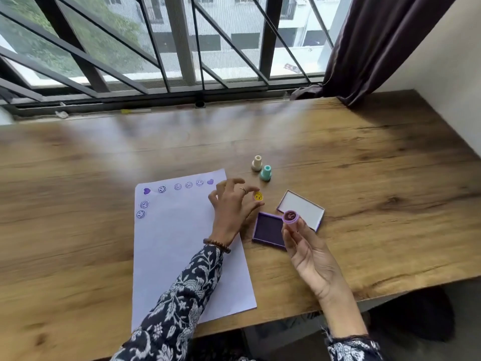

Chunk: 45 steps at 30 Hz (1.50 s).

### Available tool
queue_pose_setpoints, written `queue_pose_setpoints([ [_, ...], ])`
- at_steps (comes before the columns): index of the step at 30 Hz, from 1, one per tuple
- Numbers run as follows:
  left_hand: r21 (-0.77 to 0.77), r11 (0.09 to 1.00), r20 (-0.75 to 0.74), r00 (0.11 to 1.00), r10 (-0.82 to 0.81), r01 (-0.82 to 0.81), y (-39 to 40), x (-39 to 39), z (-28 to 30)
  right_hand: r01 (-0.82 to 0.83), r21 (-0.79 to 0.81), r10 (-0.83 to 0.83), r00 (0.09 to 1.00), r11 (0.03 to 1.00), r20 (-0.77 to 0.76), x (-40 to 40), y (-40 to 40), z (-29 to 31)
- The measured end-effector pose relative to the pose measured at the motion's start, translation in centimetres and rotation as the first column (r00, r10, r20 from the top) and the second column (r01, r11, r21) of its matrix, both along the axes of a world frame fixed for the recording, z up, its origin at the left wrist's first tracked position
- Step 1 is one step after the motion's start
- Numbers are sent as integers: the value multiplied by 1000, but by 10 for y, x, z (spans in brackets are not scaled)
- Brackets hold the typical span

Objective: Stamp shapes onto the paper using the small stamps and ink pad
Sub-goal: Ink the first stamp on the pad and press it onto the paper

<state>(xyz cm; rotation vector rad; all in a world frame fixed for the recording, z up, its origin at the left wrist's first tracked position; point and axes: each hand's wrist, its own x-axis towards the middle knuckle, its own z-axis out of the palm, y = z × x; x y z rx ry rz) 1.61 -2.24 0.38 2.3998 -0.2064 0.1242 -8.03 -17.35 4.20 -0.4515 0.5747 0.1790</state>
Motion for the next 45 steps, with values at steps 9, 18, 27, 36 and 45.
queue_pose_setpoints([
  [9,39,998,-75,996,56,-53,-1,-3,-14,12,-117,-11,1000,993,6,-5,-3,-7],
  [18,-48,959,-103,954,-282,278,19,-14,-11,48,-62,-50,998,997,-33,-10,-10,-6],
  [27,198,937,-14,957,-290,287,18,-34,-15,16,-89,-21,998,996,-63,-11,-11,-10],
  [36,128,987,4,995,96,-96,-1,-79,-21,-247,-869,185,966,429,-183,1,4,9],
  [45,82,983,1,987,163,-162,-4,-84,-30,-216,-796,211,895,-565,-393,29,39,12],
])
